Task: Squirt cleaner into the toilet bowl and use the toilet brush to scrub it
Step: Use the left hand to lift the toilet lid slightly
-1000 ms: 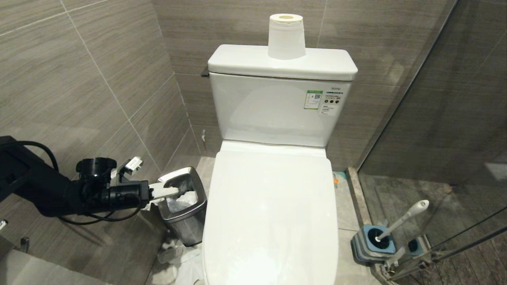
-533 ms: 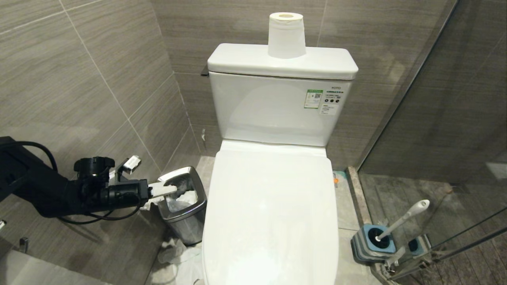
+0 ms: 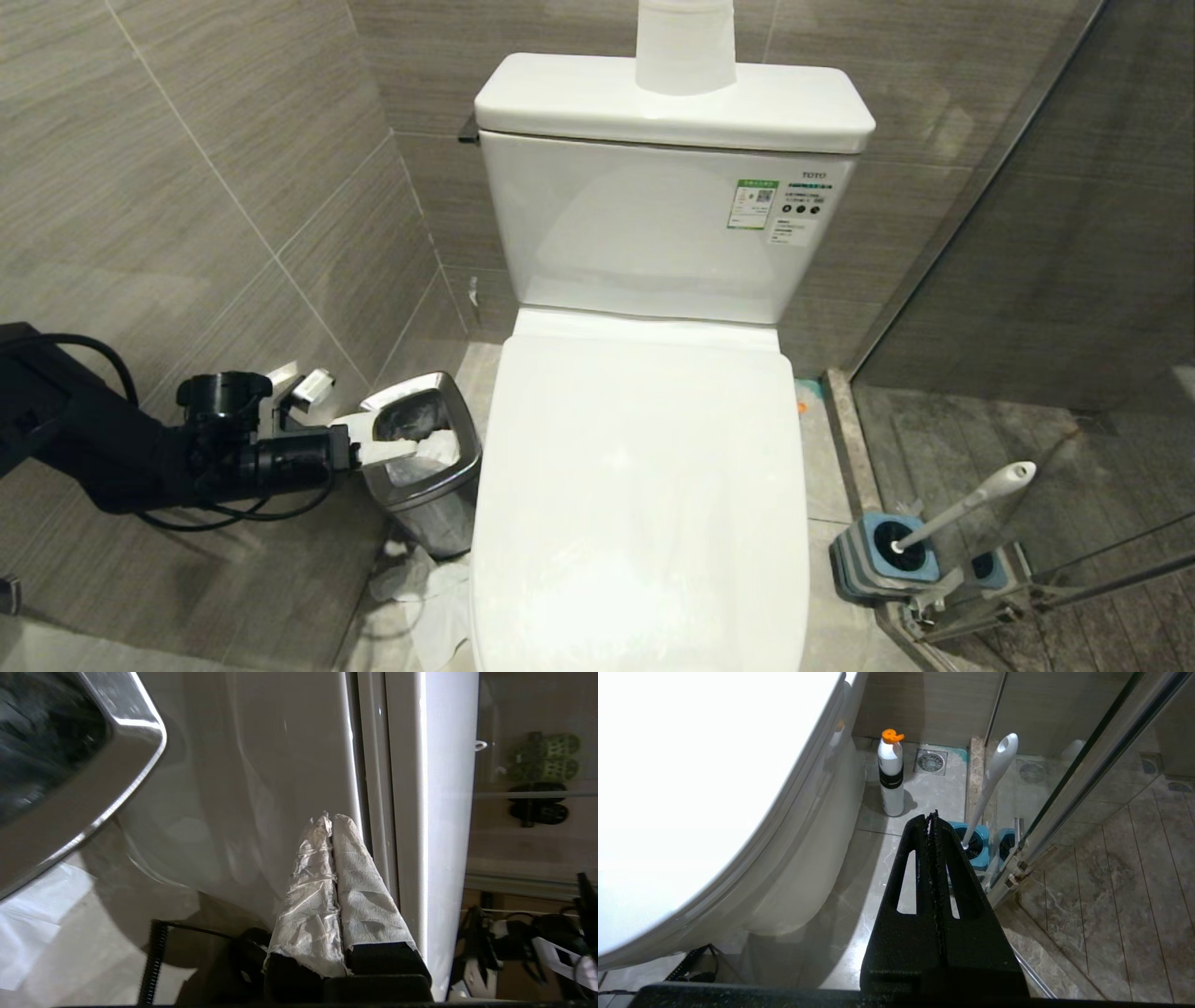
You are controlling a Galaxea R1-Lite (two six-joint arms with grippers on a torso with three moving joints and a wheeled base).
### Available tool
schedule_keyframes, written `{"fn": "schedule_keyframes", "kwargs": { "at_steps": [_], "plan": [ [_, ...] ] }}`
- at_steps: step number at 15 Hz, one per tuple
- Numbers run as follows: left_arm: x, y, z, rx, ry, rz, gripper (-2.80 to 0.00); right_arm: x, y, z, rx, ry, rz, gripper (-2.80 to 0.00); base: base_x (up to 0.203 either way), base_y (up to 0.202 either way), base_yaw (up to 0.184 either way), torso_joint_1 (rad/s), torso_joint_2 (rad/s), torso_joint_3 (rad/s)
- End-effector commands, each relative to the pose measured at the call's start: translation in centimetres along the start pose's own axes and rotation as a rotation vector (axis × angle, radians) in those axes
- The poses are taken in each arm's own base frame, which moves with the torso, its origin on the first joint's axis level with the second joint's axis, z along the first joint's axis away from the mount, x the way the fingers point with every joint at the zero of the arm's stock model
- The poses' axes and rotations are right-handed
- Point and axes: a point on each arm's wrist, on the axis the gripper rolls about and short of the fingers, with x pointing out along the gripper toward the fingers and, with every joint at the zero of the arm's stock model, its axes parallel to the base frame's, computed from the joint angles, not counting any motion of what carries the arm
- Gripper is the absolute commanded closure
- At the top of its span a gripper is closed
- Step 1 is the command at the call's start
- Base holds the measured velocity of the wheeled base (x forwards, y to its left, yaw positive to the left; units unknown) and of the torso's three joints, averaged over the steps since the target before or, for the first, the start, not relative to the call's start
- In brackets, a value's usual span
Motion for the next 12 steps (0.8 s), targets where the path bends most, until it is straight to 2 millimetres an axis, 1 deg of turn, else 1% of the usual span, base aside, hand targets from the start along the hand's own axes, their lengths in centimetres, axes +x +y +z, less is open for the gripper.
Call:
{"fn": "schedule_keyframes", "kwargs": {
  "at_steps": [1,4,7,8,12],
  "plan": [
    [-0.4,-0.7,-0.5,-0.014,0.009,-0.031,0.0,0.0,0.0,0.0,0.0,-0.001,0.0,0.0,0.0,0.0,0.0,0.0,0.0,0.0],
    [-1.2,-1.9,-1.8,-0.073,0.036,-0.135,0.0,0.0,0.0,0.0,0.0,-0.001,0.0,0.0,0.0,0.0,0.0,0.0,0.0,0.0],
    [-1.8,-2.4,-3.9,-0.129,0.06,-0.169,0.0,0.0,0.0,0.0,0.0,0.0,0.0,0.0,0.0,0.0,0.0,0.0,0.0,0.0],
    [-1.8,-2.4,-4.3,-0.137,0.064,-0.169,-2.8,0.0,0.0,0.0,0.0,-0.001,0.0,0.0,0.0,0.0,0.0,0.0,0.0,0.0],
    [-1.9,-2.5,-5.4,-0.165,0.08,-0.204,-2.8,0.0,0.0,0.0,0.0,-0.001,0.0,0.0,0.0,0.0,0.0,0.0,0.0,0.0]
  ]
}}
